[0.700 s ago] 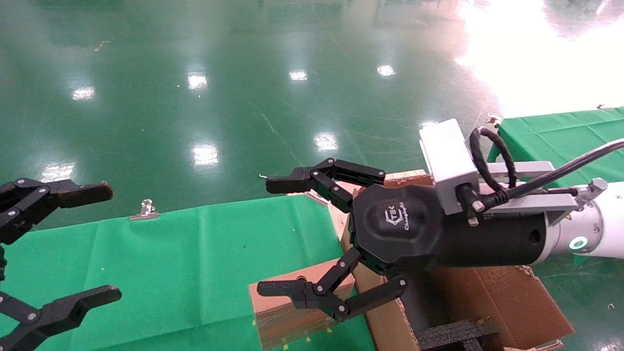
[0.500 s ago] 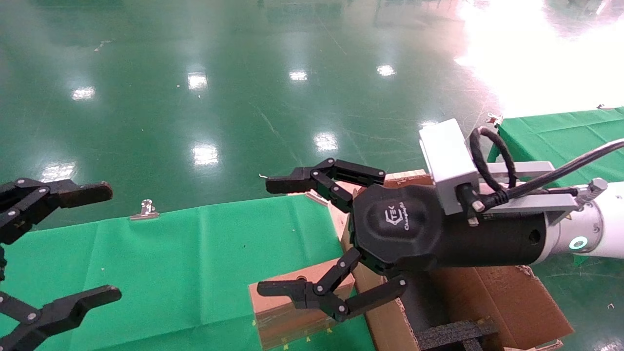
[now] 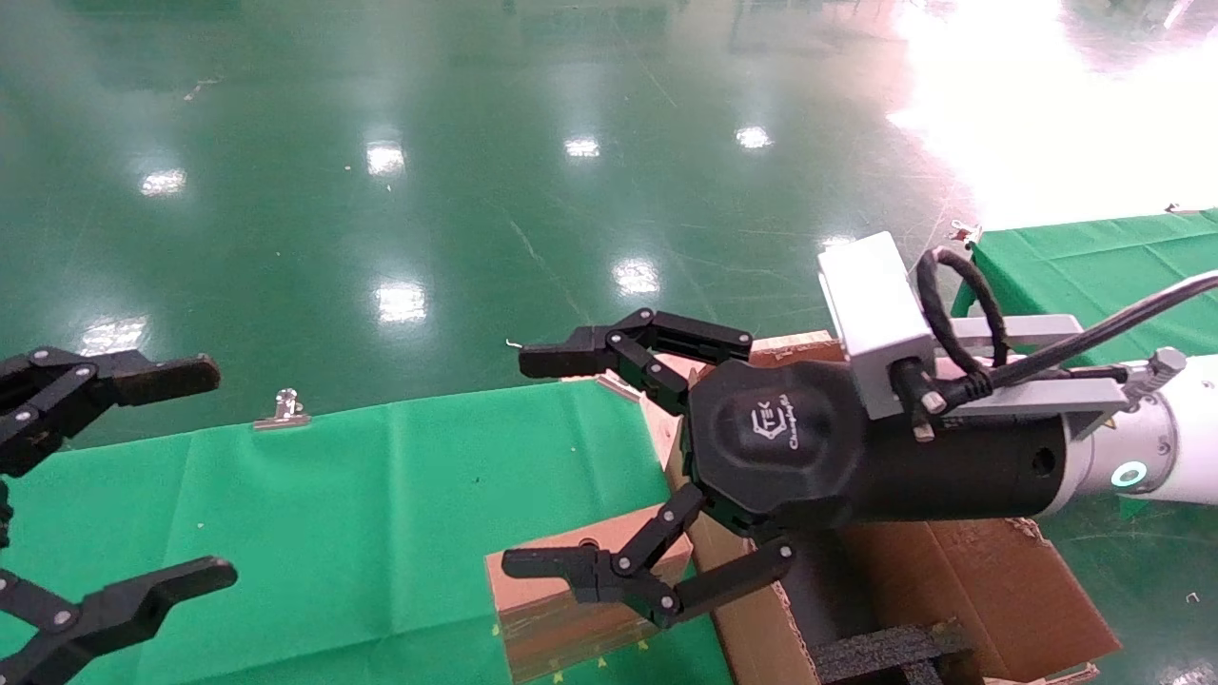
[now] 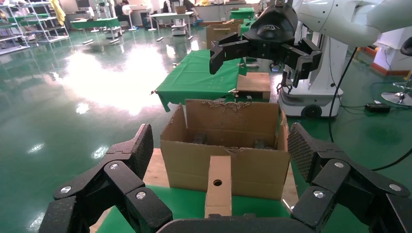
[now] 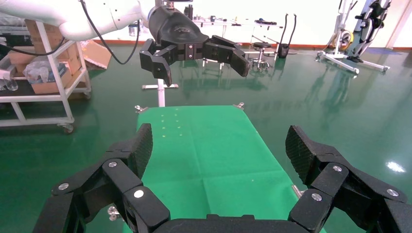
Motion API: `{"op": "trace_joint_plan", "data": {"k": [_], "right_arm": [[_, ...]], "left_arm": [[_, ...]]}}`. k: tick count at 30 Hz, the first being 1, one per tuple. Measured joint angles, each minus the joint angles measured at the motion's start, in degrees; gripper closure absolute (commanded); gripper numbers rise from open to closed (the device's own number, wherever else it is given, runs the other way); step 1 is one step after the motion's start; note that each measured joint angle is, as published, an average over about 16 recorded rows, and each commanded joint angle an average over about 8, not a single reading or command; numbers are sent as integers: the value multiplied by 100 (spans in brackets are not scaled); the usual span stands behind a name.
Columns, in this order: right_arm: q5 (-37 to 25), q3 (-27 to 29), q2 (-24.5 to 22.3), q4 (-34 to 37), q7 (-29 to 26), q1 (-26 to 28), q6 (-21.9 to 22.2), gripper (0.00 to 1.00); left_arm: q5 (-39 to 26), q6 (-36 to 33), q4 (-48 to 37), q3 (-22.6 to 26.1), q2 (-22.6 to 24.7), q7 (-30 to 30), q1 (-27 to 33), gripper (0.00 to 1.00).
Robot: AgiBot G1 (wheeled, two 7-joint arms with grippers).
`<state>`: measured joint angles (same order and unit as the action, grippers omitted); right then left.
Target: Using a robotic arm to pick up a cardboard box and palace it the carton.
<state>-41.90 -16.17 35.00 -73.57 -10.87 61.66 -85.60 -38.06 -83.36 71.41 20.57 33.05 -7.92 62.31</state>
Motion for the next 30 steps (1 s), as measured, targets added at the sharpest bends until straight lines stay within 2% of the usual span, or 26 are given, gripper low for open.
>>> {"op": "trace_joint_plan", "data": {"k": [1, 7, 13, 19, 30], "right_arm": [[0, 0, 0, 0, 0, 0, 0, 0], [-58, -21, -14, 2, 0, 21, -9, 0], [-430, -177, -42, -2, 3, 208, -109, 0], [-1205, -582, -21, 9, -10, 632, -286, 0], [-2749, -1712, 291, 154, 43, 1594, -471, 0]], "left_arm": [[0, 0, 0, 0, 0, 0, 0, 100], [0, 0, 0, 0, 0, 0, 0, 100], [0, 0, 0, 0, 0, 0, 0, 100], [0, 0, 0, 0, 0, 0, 0, 100], [0, 0, 0, 1, 0, 0, 0, 100]]}}
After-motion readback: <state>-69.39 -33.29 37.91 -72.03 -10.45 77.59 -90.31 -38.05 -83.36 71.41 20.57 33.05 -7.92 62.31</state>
